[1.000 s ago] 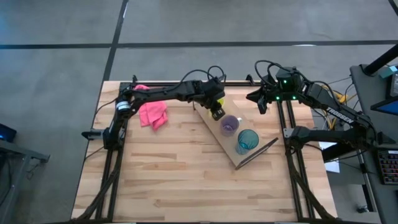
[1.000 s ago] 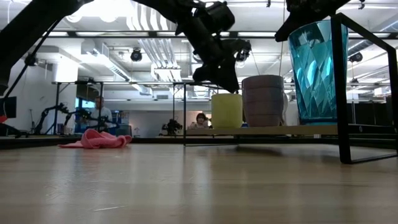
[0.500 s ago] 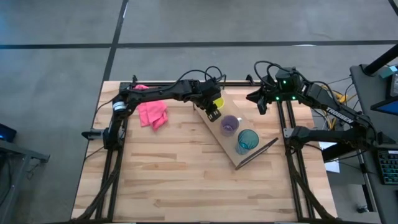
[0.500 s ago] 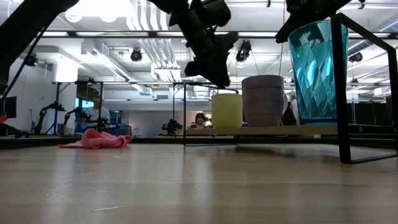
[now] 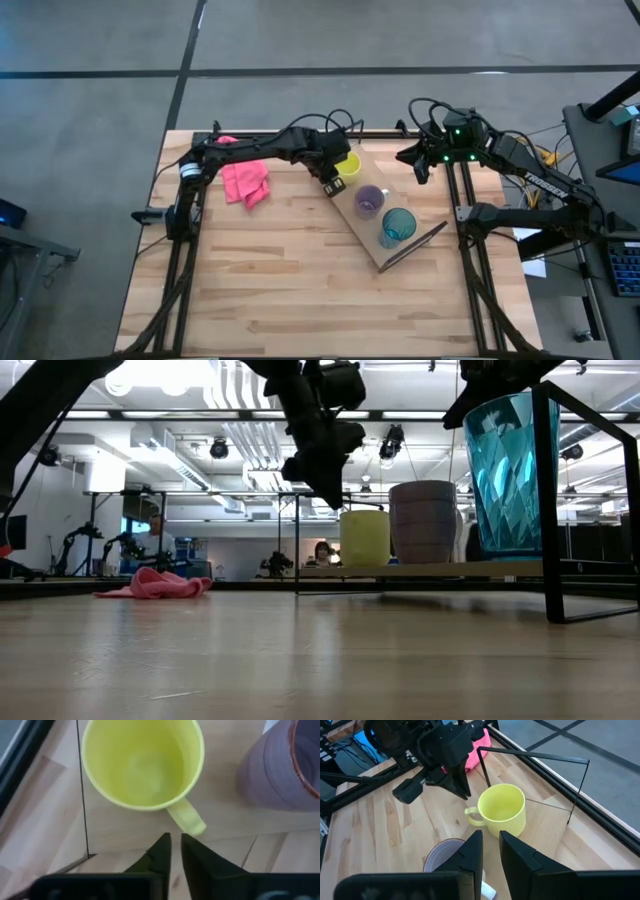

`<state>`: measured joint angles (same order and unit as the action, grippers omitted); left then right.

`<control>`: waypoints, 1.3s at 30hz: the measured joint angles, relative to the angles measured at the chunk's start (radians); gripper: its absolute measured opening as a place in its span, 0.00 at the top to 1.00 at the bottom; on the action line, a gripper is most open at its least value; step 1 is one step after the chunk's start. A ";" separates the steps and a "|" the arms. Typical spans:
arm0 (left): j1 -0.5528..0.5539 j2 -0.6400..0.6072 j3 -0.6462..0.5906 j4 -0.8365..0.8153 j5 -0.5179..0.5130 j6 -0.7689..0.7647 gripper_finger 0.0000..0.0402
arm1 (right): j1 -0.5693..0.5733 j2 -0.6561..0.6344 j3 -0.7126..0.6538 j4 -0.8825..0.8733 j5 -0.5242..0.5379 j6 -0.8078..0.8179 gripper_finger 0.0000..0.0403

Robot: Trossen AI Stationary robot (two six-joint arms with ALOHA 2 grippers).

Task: Stack small to large cups/mugs on shelf
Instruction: Put the yellow mug on the shelf

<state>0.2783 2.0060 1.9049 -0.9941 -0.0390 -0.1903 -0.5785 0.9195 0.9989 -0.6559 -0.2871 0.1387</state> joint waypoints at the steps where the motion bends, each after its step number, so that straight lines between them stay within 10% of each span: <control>1: 0.001 0.000 0.000 0.002 -0.002 0.005 0.96 | 0.000 0.000 0.000 0.000 0.000 0.000 0.85; 39: 0.002 0.059 0.023 0.138 0.109 -0.016 1.00 | 0.000 0.000 -0.001 0.000 0.000 0.000 0.85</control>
<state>0.2802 2.0647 1.9283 -0.8562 0.0698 -0.2062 -0.5785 0.9195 0.9981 -0.6559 -0.2871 0.1387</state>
